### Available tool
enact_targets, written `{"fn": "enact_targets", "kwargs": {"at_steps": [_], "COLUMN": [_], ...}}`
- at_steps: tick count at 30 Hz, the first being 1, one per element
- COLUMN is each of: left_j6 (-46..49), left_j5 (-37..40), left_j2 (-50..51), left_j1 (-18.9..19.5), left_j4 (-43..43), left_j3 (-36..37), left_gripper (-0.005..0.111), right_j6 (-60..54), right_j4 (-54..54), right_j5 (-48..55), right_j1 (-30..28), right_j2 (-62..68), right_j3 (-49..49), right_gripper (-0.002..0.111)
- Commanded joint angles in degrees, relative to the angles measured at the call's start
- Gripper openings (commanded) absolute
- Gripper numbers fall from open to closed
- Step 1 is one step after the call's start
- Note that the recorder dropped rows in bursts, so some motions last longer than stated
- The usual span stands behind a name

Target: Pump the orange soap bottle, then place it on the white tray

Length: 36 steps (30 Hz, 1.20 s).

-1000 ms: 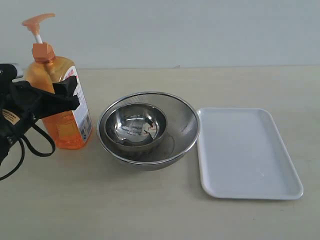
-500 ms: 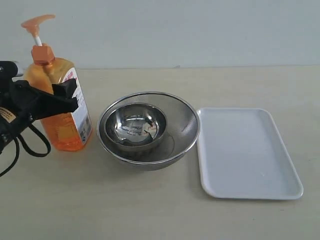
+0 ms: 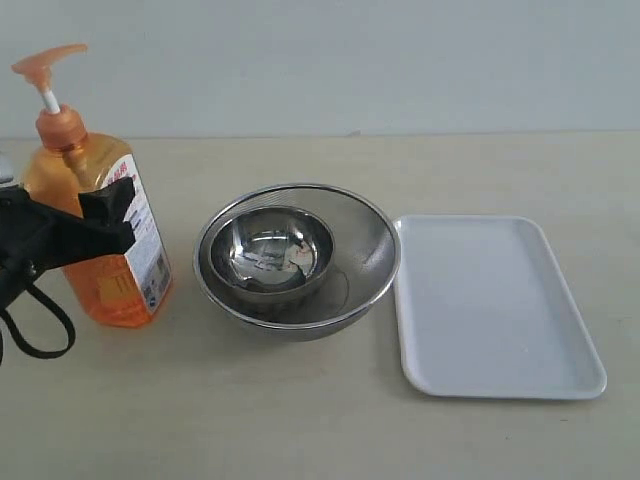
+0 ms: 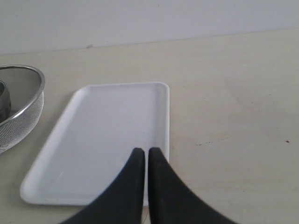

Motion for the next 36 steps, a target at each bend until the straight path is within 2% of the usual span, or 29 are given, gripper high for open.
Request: {"fn": "enact_targets", "kwargs": {"at_steps": [1,9,11,17,20,29,36], "left_j6": [-2.5,-2.5,-2.5,-4.9,-5.7,-7.2,-8.1], "left_j5": [1.0,1.4,1.0,-0.4,-1.0,-2.2,-2.7], "left_j2": [0.0,0.6,1.4,4.0,4.7,4.9,4.9], "left_j1": [-0.2,-0.2,-0.2,-0.2,-0.2,-0.2,-0.2], "left_j4": [-0.2,-0.4,0.0,0.0,-0.1,0.0,0.2], "left_j3": [2.5,2.6,2.6,2.2,2.2,2.2,2.2], "left_gripper": [0.005,0.005,0.012,0.046,0.058,0.079,0.084], "right_j6": [-0.6,-0.6,-0.6,-0.6,-0.6,-0.6,-0.6], "right_j4": [-0.2,-0.2,-0.2,-0.2,-0.2,-0.2,-0.2], "right_j5": [-0.6,-0.6,-0.6,-0.6,-0.6,-0.6,-0.6], "right_j1": [-0.2,-0.2,-0.2,-0.2,-0.2,-0.2,-0.2], "right_j2": [-0.2,-0.2,-0.2,-0.2,-0.2,-0.2,-0.2], "right_j3": [0.0,0.0,0.0,0.0,0.0,0.0,0.0], "right_gripper": [0.000,0.000,0.000,0.000,0.000,0.000,0.000]}}
